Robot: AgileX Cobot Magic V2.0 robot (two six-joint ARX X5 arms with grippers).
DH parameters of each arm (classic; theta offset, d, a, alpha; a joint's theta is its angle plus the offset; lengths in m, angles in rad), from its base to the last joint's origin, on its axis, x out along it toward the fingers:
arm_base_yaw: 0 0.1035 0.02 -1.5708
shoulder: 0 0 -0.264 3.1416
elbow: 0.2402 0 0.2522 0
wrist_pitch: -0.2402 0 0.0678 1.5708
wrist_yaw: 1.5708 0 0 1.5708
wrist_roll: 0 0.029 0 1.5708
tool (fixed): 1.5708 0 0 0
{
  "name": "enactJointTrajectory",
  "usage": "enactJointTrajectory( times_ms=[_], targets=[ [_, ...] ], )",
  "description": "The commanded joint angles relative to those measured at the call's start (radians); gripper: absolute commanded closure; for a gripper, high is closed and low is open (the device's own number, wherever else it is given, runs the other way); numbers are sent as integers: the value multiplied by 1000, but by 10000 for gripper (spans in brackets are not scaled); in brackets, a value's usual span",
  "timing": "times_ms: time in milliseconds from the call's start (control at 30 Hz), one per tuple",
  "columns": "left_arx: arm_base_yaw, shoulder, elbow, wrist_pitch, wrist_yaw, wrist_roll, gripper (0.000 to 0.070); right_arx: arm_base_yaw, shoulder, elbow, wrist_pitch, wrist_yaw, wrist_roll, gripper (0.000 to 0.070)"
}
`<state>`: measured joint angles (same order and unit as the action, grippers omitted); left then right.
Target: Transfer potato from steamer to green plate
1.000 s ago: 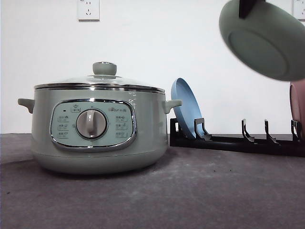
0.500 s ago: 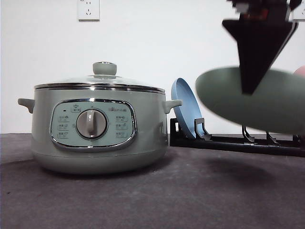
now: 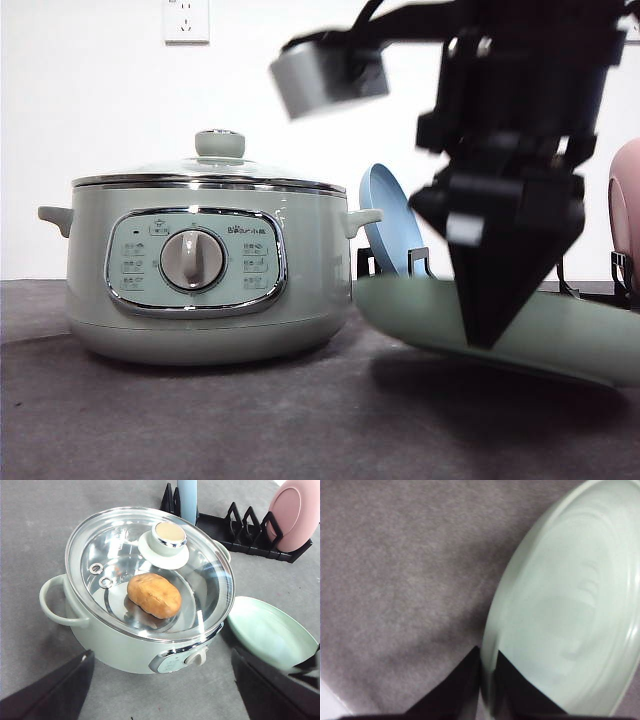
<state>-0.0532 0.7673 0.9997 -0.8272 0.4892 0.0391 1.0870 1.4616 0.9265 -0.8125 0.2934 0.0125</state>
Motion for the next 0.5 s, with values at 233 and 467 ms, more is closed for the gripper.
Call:
enactJointTrajectory(
  times_ms=[233, 467],
  targets=[
    [-2, 8, 24, 11, 5, 5, 143, 21, 144, 2, 24, -10, 74, 675],
    [-2, 8, 24, 11, 5, 5, 143, 24, 152, 2, 27, -8, 86, 393]
  ],
)
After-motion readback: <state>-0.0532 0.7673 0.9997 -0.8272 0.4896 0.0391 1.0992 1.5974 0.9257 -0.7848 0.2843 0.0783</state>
